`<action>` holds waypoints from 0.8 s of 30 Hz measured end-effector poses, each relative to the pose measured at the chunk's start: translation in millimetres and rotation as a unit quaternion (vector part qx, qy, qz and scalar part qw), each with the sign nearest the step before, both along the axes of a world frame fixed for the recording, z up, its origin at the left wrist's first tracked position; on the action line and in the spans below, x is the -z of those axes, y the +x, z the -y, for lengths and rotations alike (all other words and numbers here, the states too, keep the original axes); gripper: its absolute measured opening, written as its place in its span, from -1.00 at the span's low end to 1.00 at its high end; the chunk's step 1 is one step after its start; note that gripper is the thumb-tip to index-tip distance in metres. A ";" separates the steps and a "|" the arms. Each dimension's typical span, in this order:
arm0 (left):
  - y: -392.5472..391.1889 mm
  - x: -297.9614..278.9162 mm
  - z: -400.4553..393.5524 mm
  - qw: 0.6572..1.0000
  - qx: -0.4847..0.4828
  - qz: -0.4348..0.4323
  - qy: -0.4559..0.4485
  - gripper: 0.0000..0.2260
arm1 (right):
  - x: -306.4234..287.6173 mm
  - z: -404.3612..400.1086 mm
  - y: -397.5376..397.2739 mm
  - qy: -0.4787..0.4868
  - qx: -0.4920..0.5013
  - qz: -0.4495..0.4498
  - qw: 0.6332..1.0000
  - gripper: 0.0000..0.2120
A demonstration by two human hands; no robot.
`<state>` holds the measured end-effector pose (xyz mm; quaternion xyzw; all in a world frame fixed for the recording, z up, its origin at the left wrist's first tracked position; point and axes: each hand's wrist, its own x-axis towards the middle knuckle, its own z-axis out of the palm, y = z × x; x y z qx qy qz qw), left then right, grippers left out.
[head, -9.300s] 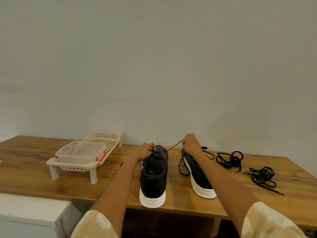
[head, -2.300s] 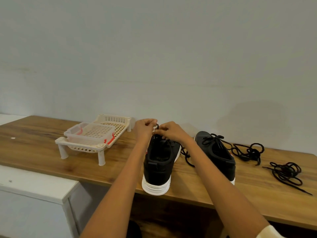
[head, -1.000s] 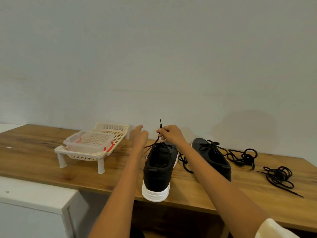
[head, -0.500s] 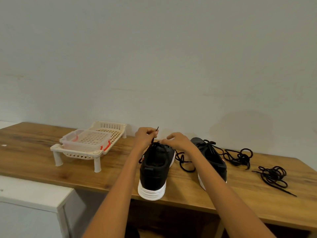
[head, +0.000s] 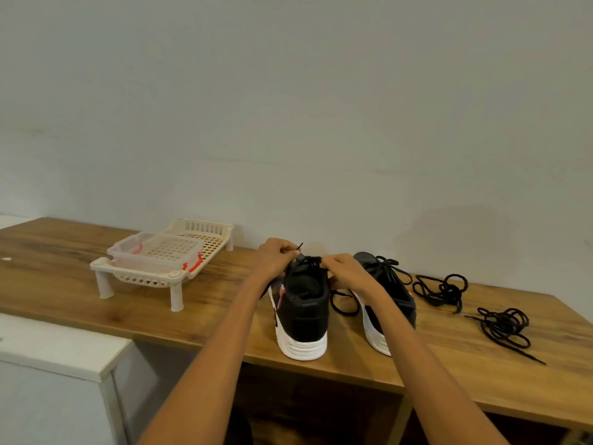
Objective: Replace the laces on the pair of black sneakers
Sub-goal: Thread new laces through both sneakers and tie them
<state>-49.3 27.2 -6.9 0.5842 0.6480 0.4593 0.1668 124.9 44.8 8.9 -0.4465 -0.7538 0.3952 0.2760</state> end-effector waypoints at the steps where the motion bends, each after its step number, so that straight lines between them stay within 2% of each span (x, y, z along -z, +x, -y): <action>1: 2.0 -0.5 0.2 1.000 0.003 -0.012 0.001 -0.82 | 0.1 -2.2 1.6 -0.009 0.005 -0.009 1.000 -0.81; 6: 9.4 1.0 -2.7 0.993 0.024 -0.120 0.001 -0.81 | 2.7 -8.5 1.2 -0.025 0.033 -0.040 0.998 -0.73; 11: 13.0 -3.9 -4.2 0.986 0.043 -0.164 -0.004 -0.85 | 8.1 -12.4 1.4 -0.044 0.052 -0.081 0.994 -0.75; 24: 21.0 -0.7 -0.6 0.988 -0.011 -0.154 0.005 -0.86 | 9.0 -11.7 1.6 -0.039 0.014 -0.066 0.997 -0.75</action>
